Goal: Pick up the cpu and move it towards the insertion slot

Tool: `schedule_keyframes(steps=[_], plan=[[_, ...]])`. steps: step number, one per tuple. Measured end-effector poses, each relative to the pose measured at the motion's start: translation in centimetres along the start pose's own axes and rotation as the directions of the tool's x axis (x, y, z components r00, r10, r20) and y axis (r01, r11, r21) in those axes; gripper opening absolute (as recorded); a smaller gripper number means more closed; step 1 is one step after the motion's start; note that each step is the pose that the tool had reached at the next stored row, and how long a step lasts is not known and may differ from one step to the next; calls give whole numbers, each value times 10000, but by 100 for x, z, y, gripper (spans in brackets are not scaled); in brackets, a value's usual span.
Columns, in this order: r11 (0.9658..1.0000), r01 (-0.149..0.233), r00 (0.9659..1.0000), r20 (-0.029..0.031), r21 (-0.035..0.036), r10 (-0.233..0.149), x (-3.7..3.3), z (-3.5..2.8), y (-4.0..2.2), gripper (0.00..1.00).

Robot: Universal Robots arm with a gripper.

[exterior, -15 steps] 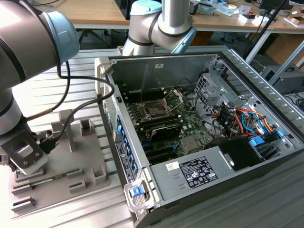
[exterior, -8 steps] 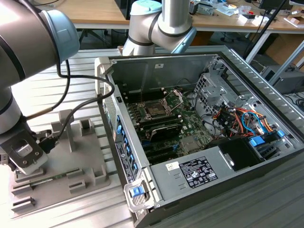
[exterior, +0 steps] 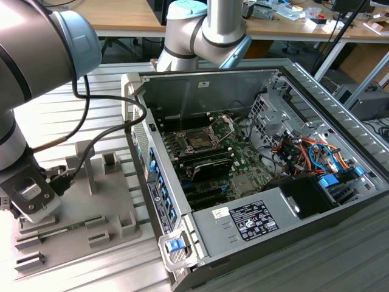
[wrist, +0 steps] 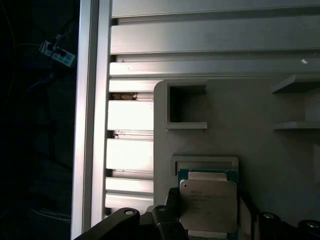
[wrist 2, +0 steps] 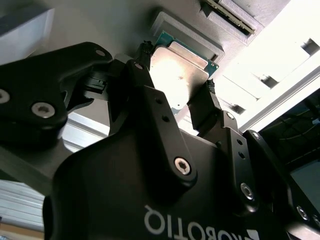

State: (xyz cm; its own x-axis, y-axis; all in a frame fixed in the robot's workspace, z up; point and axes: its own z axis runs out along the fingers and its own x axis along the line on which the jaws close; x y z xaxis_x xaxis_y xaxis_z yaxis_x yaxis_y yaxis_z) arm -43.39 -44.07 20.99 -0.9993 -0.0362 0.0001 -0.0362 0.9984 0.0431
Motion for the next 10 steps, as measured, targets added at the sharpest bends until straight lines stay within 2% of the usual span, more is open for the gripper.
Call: schedule_keyframes(steps=[10], plan=[[10000, 0, 10000, 0, 0, 0, 0, -33, 1, 55]])
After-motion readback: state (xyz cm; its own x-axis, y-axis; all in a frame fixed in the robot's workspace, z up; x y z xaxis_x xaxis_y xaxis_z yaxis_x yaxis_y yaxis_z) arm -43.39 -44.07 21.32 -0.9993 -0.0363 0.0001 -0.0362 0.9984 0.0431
